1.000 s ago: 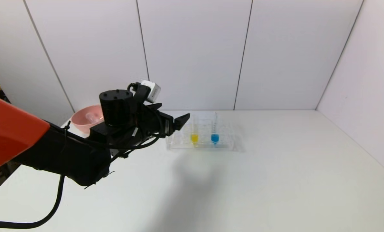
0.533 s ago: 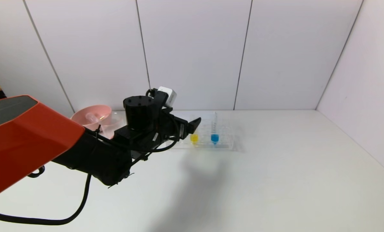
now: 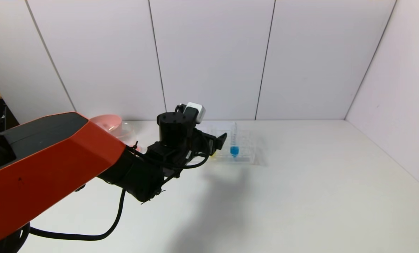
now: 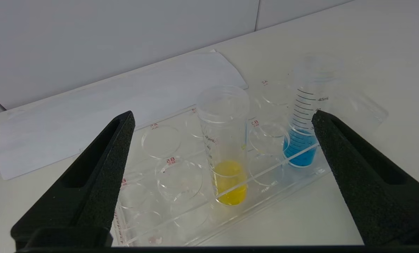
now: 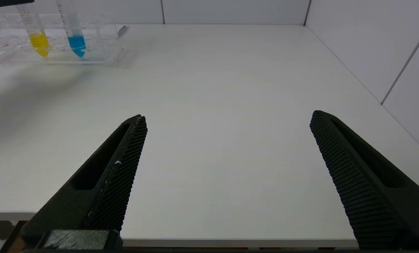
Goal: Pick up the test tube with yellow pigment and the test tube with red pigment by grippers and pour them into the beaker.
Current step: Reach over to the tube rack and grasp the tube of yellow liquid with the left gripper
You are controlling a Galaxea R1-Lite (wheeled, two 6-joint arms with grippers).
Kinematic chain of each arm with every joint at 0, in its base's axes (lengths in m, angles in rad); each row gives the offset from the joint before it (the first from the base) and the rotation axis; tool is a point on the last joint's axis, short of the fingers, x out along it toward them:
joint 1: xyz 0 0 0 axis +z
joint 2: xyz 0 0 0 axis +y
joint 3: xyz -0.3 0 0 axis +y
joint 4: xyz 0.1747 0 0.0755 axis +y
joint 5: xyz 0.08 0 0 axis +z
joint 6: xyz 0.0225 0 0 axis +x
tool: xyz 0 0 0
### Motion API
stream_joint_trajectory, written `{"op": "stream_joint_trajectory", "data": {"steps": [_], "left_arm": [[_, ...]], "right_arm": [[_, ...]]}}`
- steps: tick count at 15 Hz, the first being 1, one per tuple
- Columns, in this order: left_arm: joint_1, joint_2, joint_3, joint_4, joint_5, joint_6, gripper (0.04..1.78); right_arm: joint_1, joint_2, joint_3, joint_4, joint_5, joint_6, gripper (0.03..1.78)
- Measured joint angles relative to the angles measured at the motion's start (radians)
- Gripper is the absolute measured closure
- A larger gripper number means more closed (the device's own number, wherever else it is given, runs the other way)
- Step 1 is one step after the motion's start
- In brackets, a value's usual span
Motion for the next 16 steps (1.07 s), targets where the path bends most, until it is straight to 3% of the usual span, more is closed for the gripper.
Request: {"op": "stream_joint_trajectory", "data": {"steps": [16], "left_arm": [[-0.004,0.079,-0.043,0.0,0.084,0.006,0.06]], "right_arm": [[0.0,0.0,0.0,0.0,0.0,0.0,0.11]]}}
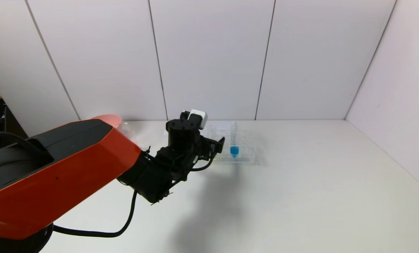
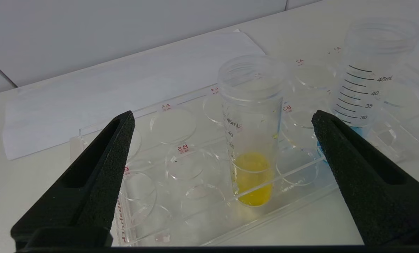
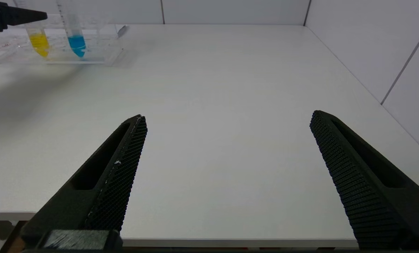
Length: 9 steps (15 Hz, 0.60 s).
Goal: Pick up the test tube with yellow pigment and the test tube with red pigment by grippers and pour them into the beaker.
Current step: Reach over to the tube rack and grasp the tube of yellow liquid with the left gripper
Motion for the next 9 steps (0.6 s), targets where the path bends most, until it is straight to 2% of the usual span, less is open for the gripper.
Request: {"op": "stream_joint_trajectory", "data": {"steps": [9], "left_arm": [[0.0,0.018,0.001,-0.072,-0.003,-0.008,0.06]], "right_arm": [[0.0,0.0,0.0,0.0,0.0,0.0,0.11]]}}
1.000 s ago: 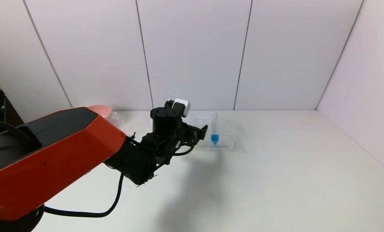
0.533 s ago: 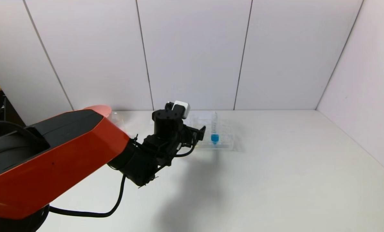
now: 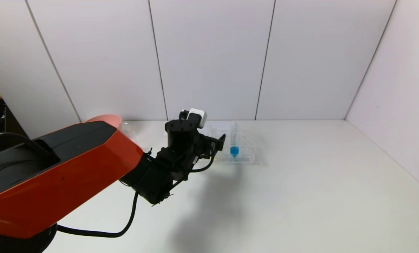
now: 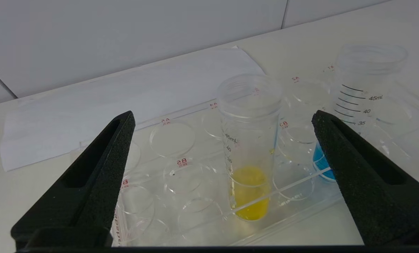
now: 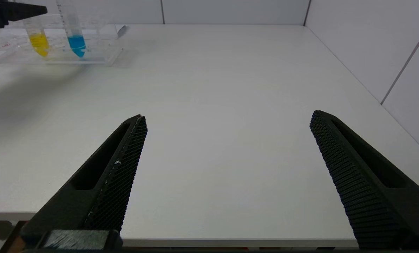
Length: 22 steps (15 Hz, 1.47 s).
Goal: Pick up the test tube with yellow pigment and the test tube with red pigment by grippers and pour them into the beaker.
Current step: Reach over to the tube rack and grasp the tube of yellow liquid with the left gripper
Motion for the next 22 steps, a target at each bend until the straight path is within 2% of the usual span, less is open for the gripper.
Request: {"op": "stream_joint_trajectory", "data": {"steps": [11,13,16,21,22], "left_arm": [[0.002,0.016,-0.003,0.007,-0.002,-0.002,0.06],[0.003,0.018,-0.006,0.008,-0.006,-0.002,0.11],[0.003,0.019,-0.011,0.008,-0.009,-0.003,0.39],[0.002,0.02,-0.011,0.011,-0.014,-0.002,1.25],[0.002,0.02,-0.011,0.012,-0.014,-0.003,1.34]], "right_arm": [[0.0,0.0,0.0,0.0,0.0,0.0,0.11],[0.0,0.0,0.0,0.0,0.0,0.0,0.11],[0.0,0.0,0.0,0.0,0.0,0.0,0.11],[0.0,0.0,0.0,0.0,0.0,-0.001,0.11],[0.0,0.0,0.0,0.0,0.0,0.0,0.11]]}}
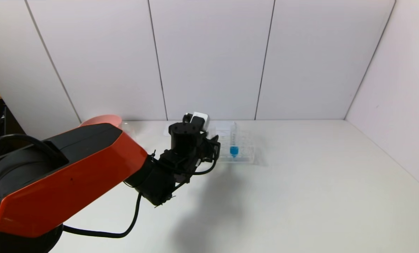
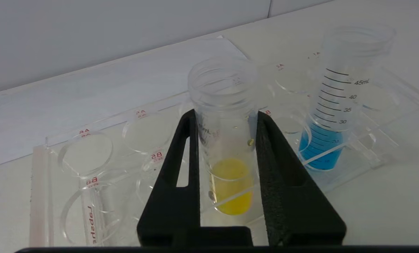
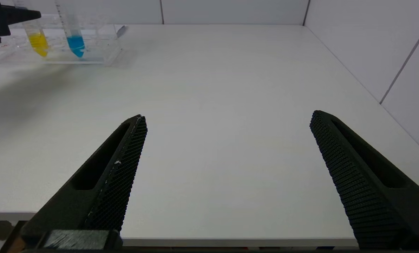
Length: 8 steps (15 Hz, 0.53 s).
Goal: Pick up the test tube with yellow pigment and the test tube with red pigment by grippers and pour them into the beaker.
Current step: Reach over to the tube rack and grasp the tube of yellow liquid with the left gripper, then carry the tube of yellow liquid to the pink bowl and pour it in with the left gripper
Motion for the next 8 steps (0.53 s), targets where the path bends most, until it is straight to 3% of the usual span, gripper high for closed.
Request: {"op": "stream_joint_trajectory", "data": {"steps": [8], "left_arm": [[0.0,-0.005,0.0,-0.005,0.003,0.003,1.38]], "right_arm": [[0.0,0.0,0.0,0.0,0.0,0.0,0.11]]}}
